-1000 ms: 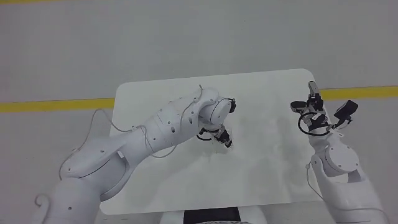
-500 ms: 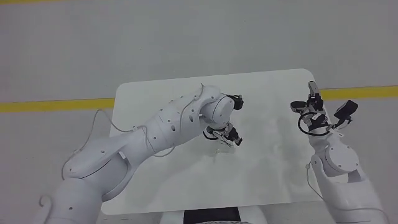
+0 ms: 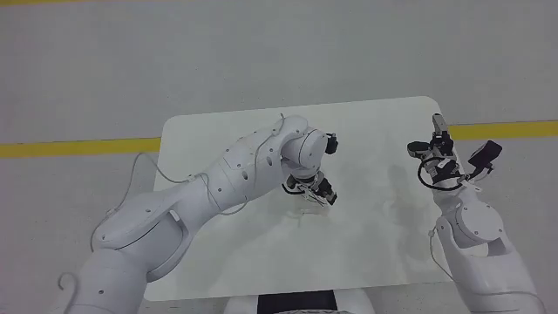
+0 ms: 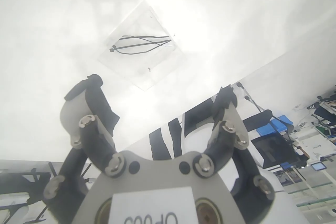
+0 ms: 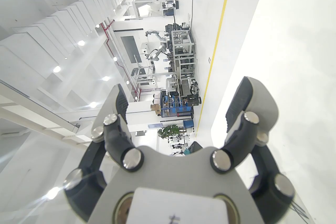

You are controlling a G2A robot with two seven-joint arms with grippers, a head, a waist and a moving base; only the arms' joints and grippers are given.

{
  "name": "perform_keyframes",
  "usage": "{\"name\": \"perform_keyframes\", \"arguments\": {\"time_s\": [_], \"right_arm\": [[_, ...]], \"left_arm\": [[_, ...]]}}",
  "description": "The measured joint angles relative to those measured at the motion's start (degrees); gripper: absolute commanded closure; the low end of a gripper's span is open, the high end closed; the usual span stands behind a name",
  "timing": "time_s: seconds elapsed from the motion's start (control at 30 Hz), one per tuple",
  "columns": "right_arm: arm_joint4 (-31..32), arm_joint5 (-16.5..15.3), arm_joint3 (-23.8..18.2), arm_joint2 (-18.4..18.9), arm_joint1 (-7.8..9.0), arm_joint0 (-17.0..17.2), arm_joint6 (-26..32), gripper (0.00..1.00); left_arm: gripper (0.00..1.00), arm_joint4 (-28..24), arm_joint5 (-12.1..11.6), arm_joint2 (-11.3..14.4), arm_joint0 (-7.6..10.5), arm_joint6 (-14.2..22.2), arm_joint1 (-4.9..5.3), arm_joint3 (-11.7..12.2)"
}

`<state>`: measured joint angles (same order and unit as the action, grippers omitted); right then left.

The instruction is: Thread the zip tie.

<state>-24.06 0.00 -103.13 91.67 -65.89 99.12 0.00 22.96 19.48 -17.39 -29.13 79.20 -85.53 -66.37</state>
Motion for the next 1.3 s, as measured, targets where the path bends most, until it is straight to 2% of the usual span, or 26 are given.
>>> {"name": "perform_keyframes", "arguments": {"time_s": [0.2, 0.43, 0.53, 0.67, 0.8, 0.9, 1.0, 1.07, 1.2, 1.3], "right_arm": [[0.0, 0.0, 0.0, 0.0, 0.00, 0.0, 0.0, 0.00], [0.0, 0.0, 0.0, 0.0, 0.00, 0.0, 0.0, 0.00], [0.0, 0.0, 0.0, 0.0, 0.00, 0.0, 0.0, 0.00], [0.0, 0.0, 0.0, 0.0, 0.00, 0.0, 0.0, 0.00], [0.0, 0.0, 0.0, 0.0, 0.00, 0.0, 0.0, 0.00], [0.0, 0.0, 0.0, 0.0, 0.00, 0.0, 0.0, 0.00], [0.0, 0.0, 0.0, 0.0, 0.00, 0.0, 0.0, 0.00], [0.0, 0.0, 0.0, 0.0, 0.00, 0.0, 0.0, 0.00], [0.0, 0.0, 0.0, 0.0, 0.00, 0.0, 0.0, 0.00], [0.0, 0.0, 0.0, 0.0, 0.00, 0.0, 0.0, 0.00]], "left_arm": [[0.00, 1.4, 0.0, 0.6, -0.54, -0.4, -0.11, 0.6], [0.00, 3.9, 0.0, 0.9, -0.90, 0.5, -1.77, 0.8], [0.00, 4.1, 0.0, 2.0, -0.18, 0.4, -2.76, 2.2], [0.00, 2.7, 0.0, 3.9, 1.39, 0.4, -4.34, 5.7], [0.02, 0.2, 0.0, 4.4, 2.30, 0.4, -5.72, 9.1], [0.10, -1.2, 0.0, 4.4, 2.62, 0.4, -6.62, 11.2], [0.22, -1.8, 0.0, 4.6, 2.80, 0.4, -7.37, 12.1], [0.36, -1.8, 0.0, 4.9, 2.98, 0.4, -7.78, 12.6], [0.51, -1.3, 0.0, 5.5, 3.43, 0.4, -8.44, 13.5], [0.53, -1.1, 0.0, 6.0, 3.68, 0.4, -8.83, 13.9]]}}
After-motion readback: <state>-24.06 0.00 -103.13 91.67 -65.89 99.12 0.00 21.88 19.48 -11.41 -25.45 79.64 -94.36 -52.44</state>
